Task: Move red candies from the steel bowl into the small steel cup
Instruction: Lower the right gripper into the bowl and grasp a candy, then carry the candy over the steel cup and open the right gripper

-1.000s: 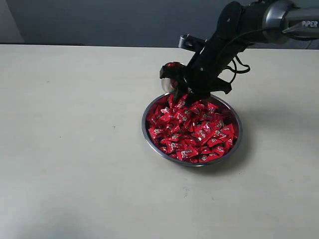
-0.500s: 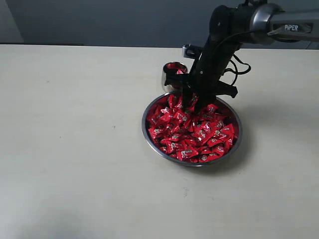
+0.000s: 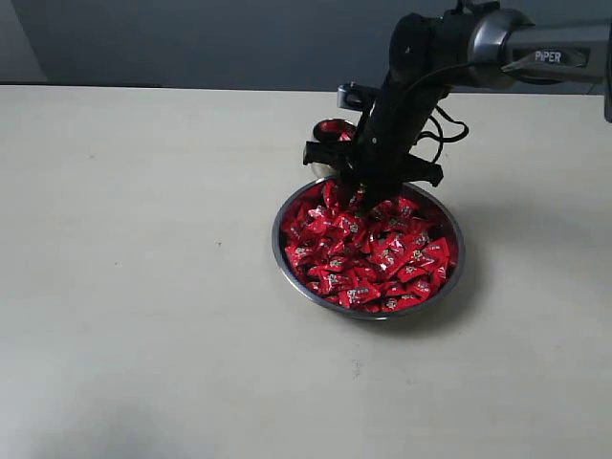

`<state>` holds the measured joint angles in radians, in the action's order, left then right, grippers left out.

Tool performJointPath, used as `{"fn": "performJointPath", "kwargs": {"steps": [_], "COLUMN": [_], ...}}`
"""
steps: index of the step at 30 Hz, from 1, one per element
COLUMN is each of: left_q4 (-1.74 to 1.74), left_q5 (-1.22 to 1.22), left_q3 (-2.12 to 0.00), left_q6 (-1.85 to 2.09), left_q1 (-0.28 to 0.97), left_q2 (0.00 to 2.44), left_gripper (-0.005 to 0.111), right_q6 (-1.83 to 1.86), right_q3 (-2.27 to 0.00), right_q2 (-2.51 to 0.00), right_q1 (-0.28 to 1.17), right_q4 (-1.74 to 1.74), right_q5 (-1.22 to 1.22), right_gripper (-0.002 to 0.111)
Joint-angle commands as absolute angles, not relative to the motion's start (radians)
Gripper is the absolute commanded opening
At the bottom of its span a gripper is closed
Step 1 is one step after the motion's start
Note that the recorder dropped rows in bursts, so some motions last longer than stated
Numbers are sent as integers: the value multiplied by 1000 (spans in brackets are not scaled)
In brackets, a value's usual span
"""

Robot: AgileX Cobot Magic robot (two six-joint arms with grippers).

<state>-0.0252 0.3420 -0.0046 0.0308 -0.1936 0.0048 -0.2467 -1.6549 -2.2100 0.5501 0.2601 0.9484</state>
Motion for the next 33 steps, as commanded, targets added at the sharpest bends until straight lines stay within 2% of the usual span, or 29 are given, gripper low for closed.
{"fn": "performJointPath", "kwargs": {"steps": [1, 28, 33], "left_q4": [-27, -27, -27], "left_q5": [334, 334, 334], "left_q3": [0, 0, 0], "left_q6": [29, 29, 29], "left_q1": [-187, -187, -187], "left_q2": [0, 0, 0], "left_gripper": [0, 0, 0], "right_q6": [-236, -236, -236], "right_q3": [-1663, -1663, -1663], "right_q2": [-2209, -2264, -2264], "right_q1": [549, 549, 549], "right_q4": [233, 146, 131], "right_q5": [953, 1013, 1011], "right_gripper": [30, 30, 24]}}
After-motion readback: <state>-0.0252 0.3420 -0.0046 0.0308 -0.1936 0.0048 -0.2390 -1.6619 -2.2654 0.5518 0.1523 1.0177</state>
